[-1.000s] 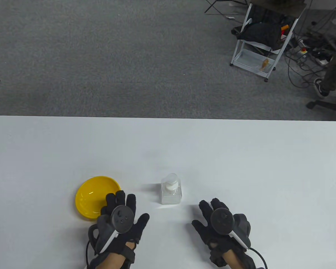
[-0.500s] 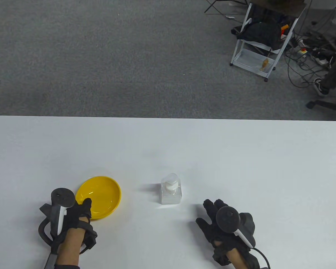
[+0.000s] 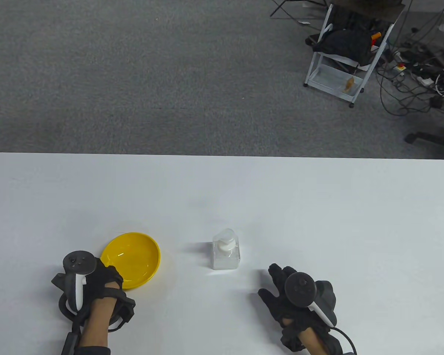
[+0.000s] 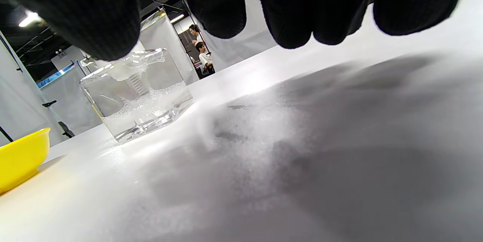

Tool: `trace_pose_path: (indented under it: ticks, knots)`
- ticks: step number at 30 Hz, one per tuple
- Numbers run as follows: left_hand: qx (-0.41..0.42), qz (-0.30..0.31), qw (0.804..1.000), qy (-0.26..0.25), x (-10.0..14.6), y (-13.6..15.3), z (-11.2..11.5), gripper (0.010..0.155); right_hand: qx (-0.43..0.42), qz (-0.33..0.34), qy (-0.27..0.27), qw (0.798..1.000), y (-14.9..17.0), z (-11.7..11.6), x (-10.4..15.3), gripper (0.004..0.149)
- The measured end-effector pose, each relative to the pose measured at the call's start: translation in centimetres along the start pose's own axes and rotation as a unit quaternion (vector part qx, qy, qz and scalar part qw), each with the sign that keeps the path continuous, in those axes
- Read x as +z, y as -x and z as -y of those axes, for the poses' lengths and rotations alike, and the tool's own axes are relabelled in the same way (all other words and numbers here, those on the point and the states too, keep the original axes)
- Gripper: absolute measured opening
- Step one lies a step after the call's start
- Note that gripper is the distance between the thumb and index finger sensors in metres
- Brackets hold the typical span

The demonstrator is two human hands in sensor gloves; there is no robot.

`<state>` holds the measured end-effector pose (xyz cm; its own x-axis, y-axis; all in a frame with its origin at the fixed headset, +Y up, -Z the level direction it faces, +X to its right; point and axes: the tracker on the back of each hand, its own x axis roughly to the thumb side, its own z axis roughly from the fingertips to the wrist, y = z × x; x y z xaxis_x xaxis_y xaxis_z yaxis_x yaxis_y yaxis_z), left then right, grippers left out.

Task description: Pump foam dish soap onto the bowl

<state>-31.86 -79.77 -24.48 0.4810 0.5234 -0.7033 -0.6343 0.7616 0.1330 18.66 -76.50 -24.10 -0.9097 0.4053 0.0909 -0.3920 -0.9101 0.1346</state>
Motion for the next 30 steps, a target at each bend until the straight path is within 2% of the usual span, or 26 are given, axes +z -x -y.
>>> trace_pose_path:
  ticks: [5, 8, 13, 17, 21, 22, 24, 30]
  knots:
    - [0.086, 0.022, 0.996, 0.011, -0.1, 0.7, 0.3, 0.058, -0.004, -0.001, -0.002, 1.0, 0.0, 0.0, 0.0, 0.075]
    - [0.118, 0.049, 0.992, 0.006, 0.7, 0.0, 0.4, 0.058, -0.004, -0.003, 0.0, 1.0, 0.1, 0.0, 0.0, 0.075]
    - [0.124, 0.103, 0.987, 0.017, 2.8, -3.4, 0.6, 0.056, -0.004, -0.007, -0.008, 1.0, 0.1, -0.4, -0.1, 0.075]
    - [0.134, 0.132, 0.981, 0.048, 4.2, -5.9, 1.5, 0.056, -0.005, -0.009, -0.007, 1.0, 0.2, -0.4, -0.1, 0.075]
    - [0.165, 0.139, 0.973, 0.086, 5.0, -7.1, 3.1, 0.056, -0.007, -0.015, -0.007, 1.0, 0.5, -0.4, -0.2, 0.075]
    - [0.148, 0.145, 0.974, 0.093, 5.3, -7.4, 3.2, 0.056, -0.008, -0.018, -0.009, 1.0, 0.6, -0.4, -0.3, 0.075]
    - [0.143, 0.158, 0.974, 0.075, 5.7, -8.0, 3.3, 0.056, -0.014, -0.022, -0.007, 1.0, 0.7, 0.0, -0.4, 0.075]
    - [0.141, 0.167, 0.97, 0.109, 6.3, -8.7, 4.4, 0.057, -0.063, -0.018, 0.003, 0.998, -0.2, 1.9, -2.2, 0.074]
